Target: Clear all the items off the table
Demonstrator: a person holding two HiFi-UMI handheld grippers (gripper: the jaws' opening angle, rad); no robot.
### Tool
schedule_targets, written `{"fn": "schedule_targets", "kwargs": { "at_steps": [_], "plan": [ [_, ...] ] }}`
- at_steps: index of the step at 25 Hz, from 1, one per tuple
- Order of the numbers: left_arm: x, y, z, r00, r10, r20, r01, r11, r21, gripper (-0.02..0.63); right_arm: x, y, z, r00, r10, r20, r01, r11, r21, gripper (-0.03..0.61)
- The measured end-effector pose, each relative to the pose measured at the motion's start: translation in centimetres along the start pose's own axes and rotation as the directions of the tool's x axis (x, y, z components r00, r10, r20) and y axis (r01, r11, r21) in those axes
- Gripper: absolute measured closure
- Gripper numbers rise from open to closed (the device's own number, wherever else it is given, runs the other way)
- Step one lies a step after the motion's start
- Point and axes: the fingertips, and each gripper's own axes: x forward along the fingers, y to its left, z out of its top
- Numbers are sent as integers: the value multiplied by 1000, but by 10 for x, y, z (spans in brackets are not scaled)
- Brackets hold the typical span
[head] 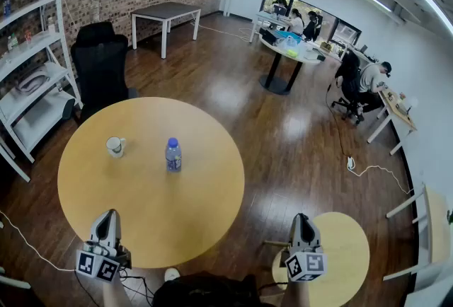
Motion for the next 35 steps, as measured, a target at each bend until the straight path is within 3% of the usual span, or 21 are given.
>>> {"fn": "schedule_targets", "kwargs": {
  "at_steps": [3, 4, 9, 10, 13, 17, 20, 22, 27, 29, 31, 35],
  "plan": [
    [0, 18, 7, 1000, 3, 15, -3, 1000, 19, 614, 22, 26, 3, 999, 50, -7, -50, 998, -24, 555],
    [0, 24, 7, 1000, 7, 16, -8, 1000, 21, 614, 28, 35, 2, 998, 67, -12, -67, 997, -28, 516],
    [11, 34, 17, 999, -32, 13, 31, 999, 24, 614, 59, 85, -1, 989, 147, -27, -147, 989, -6, 512],
    [15, 36, 21, 999, -40, 7, 39, 999, 31, 614, 68, 100, 0, 984, 178, -29, -178, 984, 15, 475],
    [22, 46, 31, 998, -60, -15, 60, 997, 56, 614, 101, 148, 12, 958, 285, -24, -284, 958, 41, 456],
    [25, 54, 35, 998, -57, -30, 60, 994, 90, 614, 130, 191, 23, 931, 362, -37, -363, 930, -51, 456],
    [20, 71, 37, 1000, -15, -23, 17, 997, 79, 614, 149, 222, 11, 896, 437, -85, -438, 899, -1, 456],
    [23, 81, 27, 1000, 12, -27, -10, 997, 72, 614, 162, 233, 0, 870, 479, -121, -481, 877, 14, 387],
    [47, 76, -2, 999, 24, -45, -22, 999, 25, 614, 192, 217, -23, 853, 484, -197, -497, 868, -18, 383],
    [53, 81, -4, 998, 41, -56, -39, 999, 21, 614, 207, 218, -35, 842, 490, -226, -505, 863, -6, 336],
    [61, 92, -9, 996, 60, -73, -58, 998, 22, 614, 224, 228, -50, 823, 506, -259, -522, 853, 6, 323],
    [73, 114, -27, 987, 105, -120, -104, 994, 16, 614, 251, 258, -77, 762, 565, -315, -587, 809, 32, 221]
  ]
}}
